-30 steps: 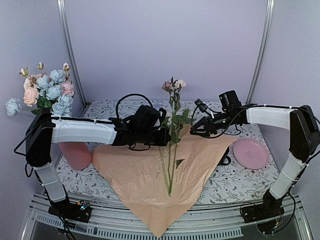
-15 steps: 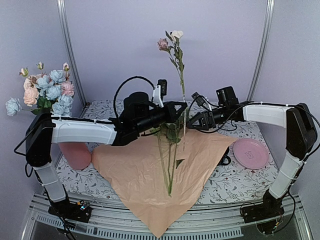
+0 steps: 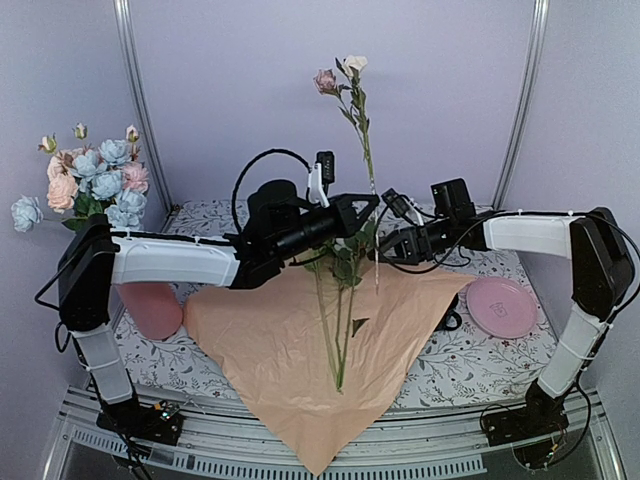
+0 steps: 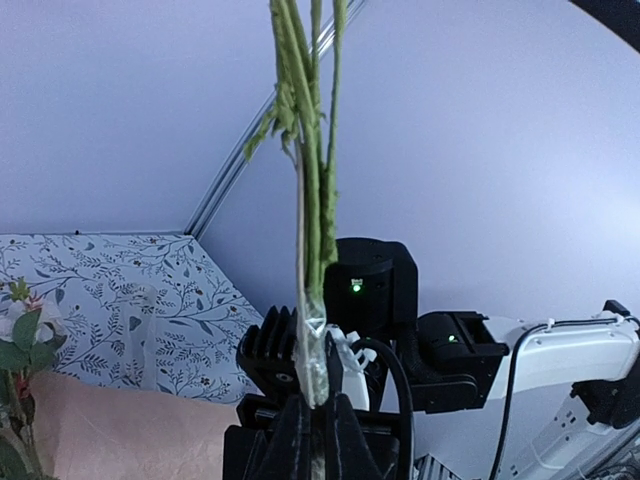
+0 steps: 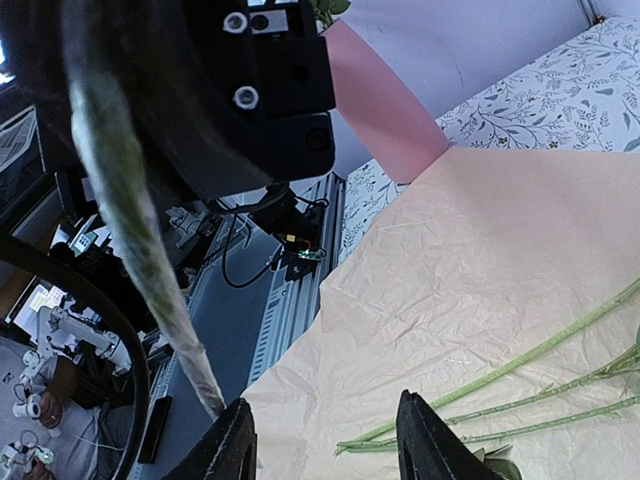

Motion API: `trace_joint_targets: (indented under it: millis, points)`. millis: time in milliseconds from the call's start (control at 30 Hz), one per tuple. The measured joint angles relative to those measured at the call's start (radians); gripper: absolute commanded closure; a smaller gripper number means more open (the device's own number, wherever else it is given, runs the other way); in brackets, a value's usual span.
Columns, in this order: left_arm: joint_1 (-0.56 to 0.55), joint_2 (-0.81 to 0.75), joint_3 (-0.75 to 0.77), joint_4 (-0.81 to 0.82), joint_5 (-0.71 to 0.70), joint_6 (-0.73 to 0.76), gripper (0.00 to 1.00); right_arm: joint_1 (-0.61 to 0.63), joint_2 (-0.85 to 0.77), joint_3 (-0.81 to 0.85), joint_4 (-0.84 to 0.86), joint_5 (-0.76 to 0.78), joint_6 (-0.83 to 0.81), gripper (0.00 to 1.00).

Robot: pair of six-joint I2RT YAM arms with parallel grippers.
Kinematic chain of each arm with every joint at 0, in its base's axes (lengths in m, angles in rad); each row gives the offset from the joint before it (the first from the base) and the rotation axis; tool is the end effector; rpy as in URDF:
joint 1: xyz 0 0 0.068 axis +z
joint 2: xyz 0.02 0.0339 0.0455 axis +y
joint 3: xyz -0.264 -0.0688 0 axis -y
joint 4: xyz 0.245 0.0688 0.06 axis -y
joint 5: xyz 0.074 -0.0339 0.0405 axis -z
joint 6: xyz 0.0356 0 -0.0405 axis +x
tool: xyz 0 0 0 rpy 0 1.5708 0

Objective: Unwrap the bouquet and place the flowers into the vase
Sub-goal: Pass from the left arm to the right

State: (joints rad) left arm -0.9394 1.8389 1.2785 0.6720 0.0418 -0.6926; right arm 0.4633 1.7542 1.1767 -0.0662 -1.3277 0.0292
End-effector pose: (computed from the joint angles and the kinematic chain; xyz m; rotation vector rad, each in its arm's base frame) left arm 0.2575 -0.3546 0.3009 0.2357 1.5945 -1.3357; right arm 0.3175 0.1973 0.2400 -1.1716 1.7505 1.7274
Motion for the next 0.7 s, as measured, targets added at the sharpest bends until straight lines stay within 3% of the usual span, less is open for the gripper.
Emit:
trace_joint_targets:
  millis: [267,467,600,700]
  points:
    - [0.005,-0.007,-0.036,0.027,-0.001,-0.011,1.00,-0.066,-0.016,0.051,-0.065,-0.035,-0.028,0.39]
    - [0.014,-0.007,-0.051,0.033,-0.004,-0.015,1.00,-0.029,-0.029,0.072,-0.095,-0.032,-0.074,0.40]
    - [0.015,-0.007,-0.051,0.048,-0.004,-0.016,1.00,0.032,-0.029,0.072,-0.111,-0.008,-0.097,0.48]
    - [0.016,-0.007,-0.051,0.050,-0.004,-0.020,1.00,0.053,-0.029,0.076,-0.108,-0.002,-0.093,0.65]
